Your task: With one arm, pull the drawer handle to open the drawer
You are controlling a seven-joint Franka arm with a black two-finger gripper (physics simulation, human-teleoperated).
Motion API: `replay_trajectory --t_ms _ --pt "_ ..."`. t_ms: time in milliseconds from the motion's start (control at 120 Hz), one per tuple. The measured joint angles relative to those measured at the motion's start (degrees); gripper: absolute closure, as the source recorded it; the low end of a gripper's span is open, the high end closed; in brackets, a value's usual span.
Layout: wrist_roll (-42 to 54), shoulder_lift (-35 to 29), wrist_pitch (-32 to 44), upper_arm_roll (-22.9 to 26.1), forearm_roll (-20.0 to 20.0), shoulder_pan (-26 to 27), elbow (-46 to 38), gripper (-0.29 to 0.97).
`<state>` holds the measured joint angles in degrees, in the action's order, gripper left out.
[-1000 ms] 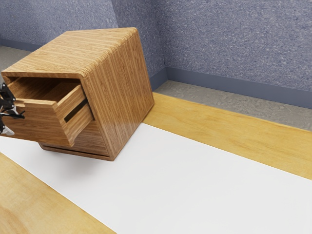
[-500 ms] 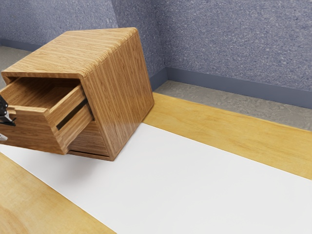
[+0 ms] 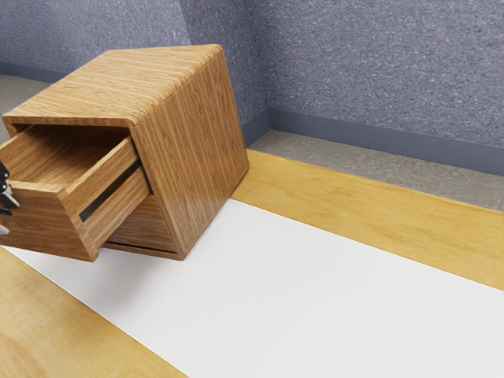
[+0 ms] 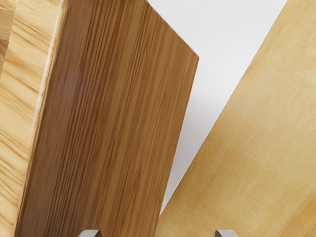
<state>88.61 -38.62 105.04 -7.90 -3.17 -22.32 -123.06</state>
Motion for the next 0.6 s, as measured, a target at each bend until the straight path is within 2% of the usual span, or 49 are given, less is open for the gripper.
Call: replay_trajectory --t_ms 217,375,475,600 --pt "-0.3 -2.6 -1.2 0.6 0.3 -0.6 -2.1 0.31" --pt "-0.4 -3.8 -2.0 1.1 0.4 -0.8 -2.5 0.32" --pt "-0.5 -4.8 -2.6 1.7 0.6 -0.8 -2.7 0.36" --pt "-0.6 -6.8 -3.8 3.6 1.4 -0.8 -2.4 0.34"
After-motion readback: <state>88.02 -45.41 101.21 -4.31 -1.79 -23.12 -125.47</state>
